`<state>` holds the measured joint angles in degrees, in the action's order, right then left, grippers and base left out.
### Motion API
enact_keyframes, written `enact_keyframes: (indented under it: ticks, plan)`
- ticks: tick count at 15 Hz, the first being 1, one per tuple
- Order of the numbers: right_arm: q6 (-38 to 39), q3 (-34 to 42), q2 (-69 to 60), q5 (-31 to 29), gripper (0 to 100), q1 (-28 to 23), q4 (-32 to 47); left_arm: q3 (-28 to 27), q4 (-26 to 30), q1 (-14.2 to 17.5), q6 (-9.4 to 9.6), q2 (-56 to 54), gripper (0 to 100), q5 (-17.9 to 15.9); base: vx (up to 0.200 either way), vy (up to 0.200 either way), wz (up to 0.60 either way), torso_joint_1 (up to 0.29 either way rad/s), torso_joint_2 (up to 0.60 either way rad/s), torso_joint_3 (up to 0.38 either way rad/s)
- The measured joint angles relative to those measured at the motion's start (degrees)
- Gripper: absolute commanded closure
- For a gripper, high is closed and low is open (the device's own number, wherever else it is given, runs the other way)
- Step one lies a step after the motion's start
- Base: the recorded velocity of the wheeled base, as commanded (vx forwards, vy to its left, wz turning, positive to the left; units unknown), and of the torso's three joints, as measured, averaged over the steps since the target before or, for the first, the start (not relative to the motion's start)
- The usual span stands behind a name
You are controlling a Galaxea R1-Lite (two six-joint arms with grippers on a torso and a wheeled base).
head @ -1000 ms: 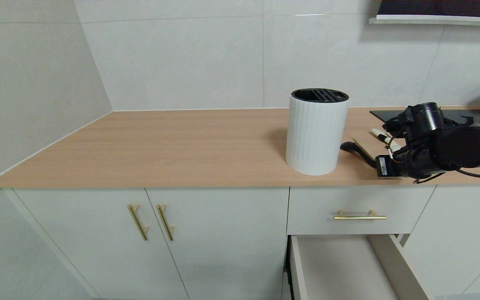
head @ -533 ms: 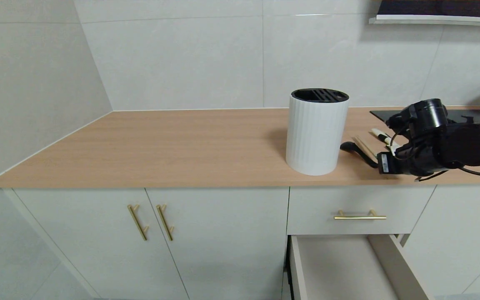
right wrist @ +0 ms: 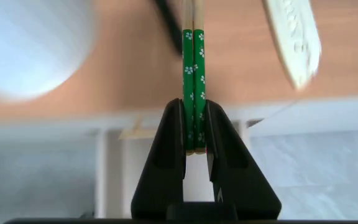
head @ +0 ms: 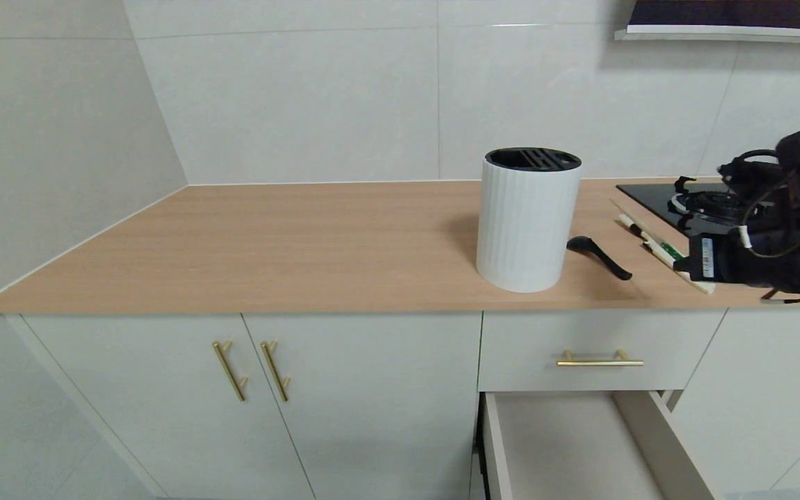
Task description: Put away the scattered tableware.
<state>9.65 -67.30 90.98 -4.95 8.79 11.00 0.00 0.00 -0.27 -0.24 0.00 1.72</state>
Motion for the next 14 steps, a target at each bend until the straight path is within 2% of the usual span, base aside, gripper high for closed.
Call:
enact_keyframes:
  ticks: [3, 6, 9, 14]
  plan:
    - [-0.27, 2.07, -9.53, 11.30, 100, 0.05, 13.45, 0.00, 0.00, 0.00, 0.02, 0.00, 0, 0.02, 0.000, 0.000, 0.00, 0.000, 0.00, 0.000]
    - [-5.21, 1.60, -15.40, 15.57, 100, 0.02, 23.30, 0.00, 0.00, 0.00, 0.02, 0.00, 0, 0.02, 0.000, 0.000, 0.00, 0.000, 0.00, 0.000]
    - [-10.83, 1.51, -17.64, 16.41, 100, 0.38, 27.54, 0.00, 0.00, 0.00, 0.00, 0.00, 0, 0.02, 0.000, 0.000, 0.00, 0.000, 0.00, 0.000]
    - [-11.97, 2.65, -17.47, 17.79, 100, 0.99, 28.27, 0.00, 0.00, 0.00, 0.02, 0.00, 0, 0.02, 0.000, 0.000, 0.00, 0.000, 0.00, 0.000]
